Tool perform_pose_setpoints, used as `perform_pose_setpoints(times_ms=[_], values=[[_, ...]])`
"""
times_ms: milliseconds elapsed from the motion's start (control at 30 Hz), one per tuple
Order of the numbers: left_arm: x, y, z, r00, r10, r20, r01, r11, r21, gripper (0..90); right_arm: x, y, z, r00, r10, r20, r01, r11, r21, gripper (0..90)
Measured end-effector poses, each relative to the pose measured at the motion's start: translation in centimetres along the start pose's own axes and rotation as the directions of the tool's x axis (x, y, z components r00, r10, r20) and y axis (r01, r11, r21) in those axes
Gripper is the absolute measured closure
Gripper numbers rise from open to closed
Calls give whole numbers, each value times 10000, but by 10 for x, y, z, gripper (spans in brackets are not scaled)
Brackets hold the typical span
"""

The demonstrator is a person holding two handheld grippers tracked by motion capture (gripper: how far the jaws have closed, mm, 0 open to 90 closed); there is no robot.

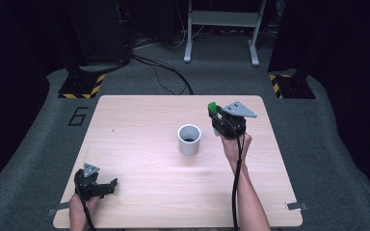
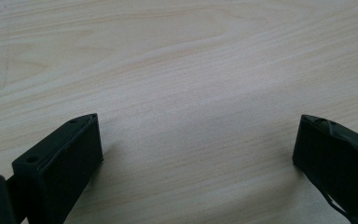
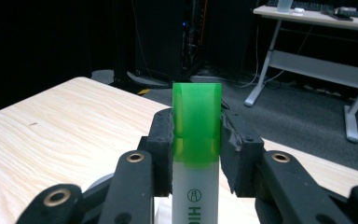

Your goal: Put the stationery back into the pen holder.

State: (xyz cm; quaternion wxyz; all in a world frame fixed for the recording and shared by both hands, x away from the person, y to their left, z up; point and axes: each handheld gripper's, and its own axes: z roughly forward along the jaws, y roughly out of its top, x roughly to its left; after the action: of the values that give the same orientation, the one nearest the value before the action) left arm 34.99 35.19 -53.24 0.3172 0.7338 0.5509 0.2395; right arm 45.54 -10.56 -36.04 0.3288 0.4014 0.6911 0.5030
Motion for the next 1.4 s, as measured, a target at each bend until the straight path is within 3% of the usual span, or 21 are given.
perform_pose_setpoints(times_ms=[167, 533, 867, 1167, 1400], values=[[0, 0, 0, 10000, 5, -2, -5, 10000, 6, 12, 4, 4, 4, 9996, -290, 61, 291, 9994, -205, 670], [0, 0, 0, 10000, 13, 21, -13, 10000, 15, 14, 13, 15, 21, 9993, -215, -298, 193, 9974, -695, 670], [0, 0, 0, 10000, 14, 13, -14, 10000, -8, 15, 26, 16, 43, 9945, -207, -1026, 133, 9973, -725, 670], [0, 0, 0, 10000, 22, 2, -22, 10000, -8, 15, 35, 9, 59, 9869, -133, -1605, 67, 9991, -413, 670], [0, 0, 0, 10000, 20, -22, -20, 10000, -59, 15, 41, -4, 78, 9814, 129, -1918, -80, 9996, 266, 670]])
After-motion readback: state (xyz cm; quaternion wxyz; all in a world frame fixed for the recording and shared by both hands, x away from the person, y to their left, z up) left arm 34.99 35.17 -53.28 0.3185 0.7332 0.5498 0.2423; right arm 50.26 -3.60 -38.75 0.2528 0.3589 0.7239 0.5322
